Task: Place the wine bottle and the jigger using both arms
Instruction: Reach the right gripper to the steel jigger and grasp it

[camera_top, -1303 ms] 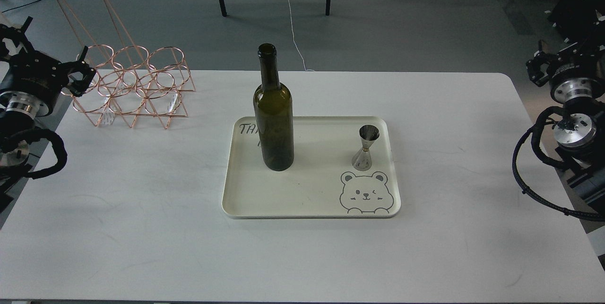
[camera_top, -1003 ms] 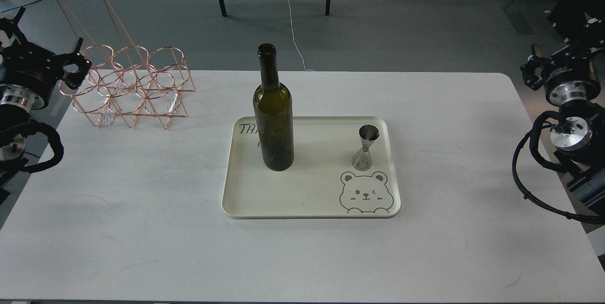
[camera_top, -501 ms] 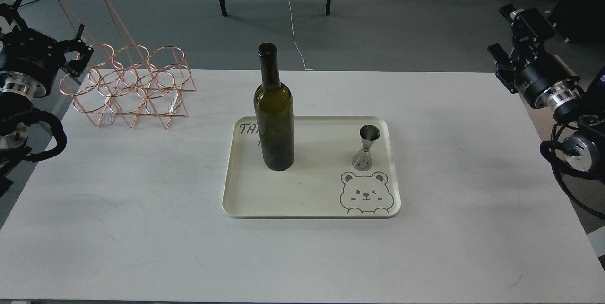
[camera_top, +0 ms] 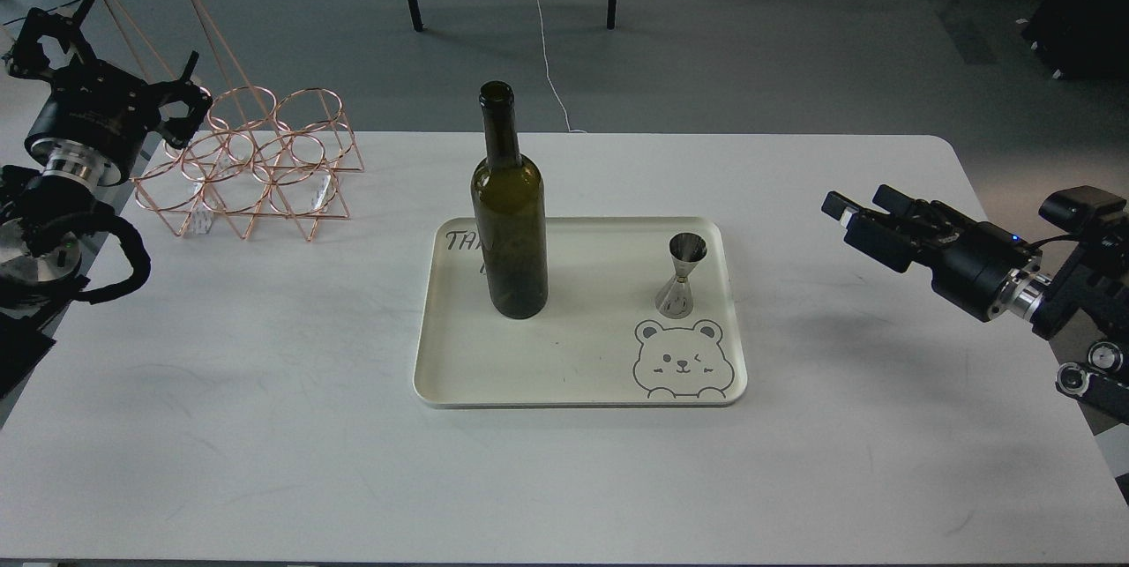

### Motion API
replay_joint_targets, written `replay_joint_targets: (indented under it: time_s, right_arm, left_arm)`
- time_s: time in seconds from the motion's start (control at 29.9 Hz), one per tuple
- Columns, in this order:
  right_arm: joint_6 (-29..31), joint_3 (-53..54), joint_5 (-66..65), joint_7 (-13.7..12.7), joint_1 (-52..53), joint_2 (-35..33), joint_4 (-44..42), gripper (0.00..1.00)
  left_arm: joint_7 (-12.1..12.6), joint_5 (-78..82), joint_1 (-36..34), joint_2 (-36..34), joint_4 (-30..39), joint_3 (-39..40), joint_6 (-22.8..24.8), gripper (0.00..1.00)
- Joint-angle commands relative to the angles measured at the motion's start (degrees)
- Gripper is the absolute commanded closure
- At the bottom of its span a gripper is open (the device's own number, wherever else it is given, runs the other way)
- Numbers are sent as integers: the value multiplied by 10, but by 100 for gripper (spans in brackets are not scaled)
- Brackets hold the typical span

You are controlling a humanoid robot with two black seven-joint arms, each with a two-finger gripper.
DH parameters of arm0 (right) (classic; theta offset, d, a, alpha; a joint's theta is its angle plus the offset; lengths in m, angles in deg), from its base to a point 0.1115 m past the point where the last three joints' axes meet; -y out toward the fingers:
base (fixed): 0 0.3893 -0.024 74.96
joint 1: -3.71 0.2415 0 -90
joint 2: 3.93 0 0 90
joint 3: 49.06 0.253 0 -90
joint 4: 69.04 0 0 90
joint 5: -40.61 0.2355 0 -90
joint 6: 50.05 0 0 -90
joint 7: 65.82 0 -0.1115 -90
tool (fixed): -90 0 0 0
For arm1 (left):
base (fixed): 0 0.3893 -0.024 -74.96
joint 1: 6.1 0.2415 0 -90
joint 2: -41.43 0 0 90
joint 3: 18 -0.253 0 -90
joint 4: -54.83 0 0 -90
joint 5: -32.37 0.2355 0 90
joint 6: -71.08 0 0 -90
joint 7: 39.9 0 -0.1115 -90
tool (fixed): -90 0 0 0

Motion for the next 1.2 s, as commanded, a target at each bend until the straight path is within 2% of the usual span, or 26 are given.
replay_joint_targets:
  time_s: [0.0, 0.17, 0.3, 0.6, 0.87, 1.17]
  right_arm:
    - [-35, -26, -84, 0, -1, 45, -40, 2]
    - [-46, -42, -136, 0, 6, 117, -121, 8]
    - [-47, -49, -140, 0, 21, 162, -148, 11]
    - [-50, -104, -139, 0, 57, 263, -244, 32]
    - [-56, -104, -138, 0, 56, 298, -272, 42]
    - [-56, -105, -138, 0, 56, 298, -275, 67]
  left_arm:
    - [-2, 0, 0, 3, 0, 0, 0, 2]
    - [-1, 0, 1, 5, 0, 0, 1, 2]
    - [-1, 0, 0, 3, 0, 0, 1, 2]
    - [-1, 0, 1, -1, -1, 3, 1, 2]
    - [-1, 0, 0, -2, -5, 4, 0, 2]
    - [-2, 0, -2, -4, -6, 4, -2, 2]
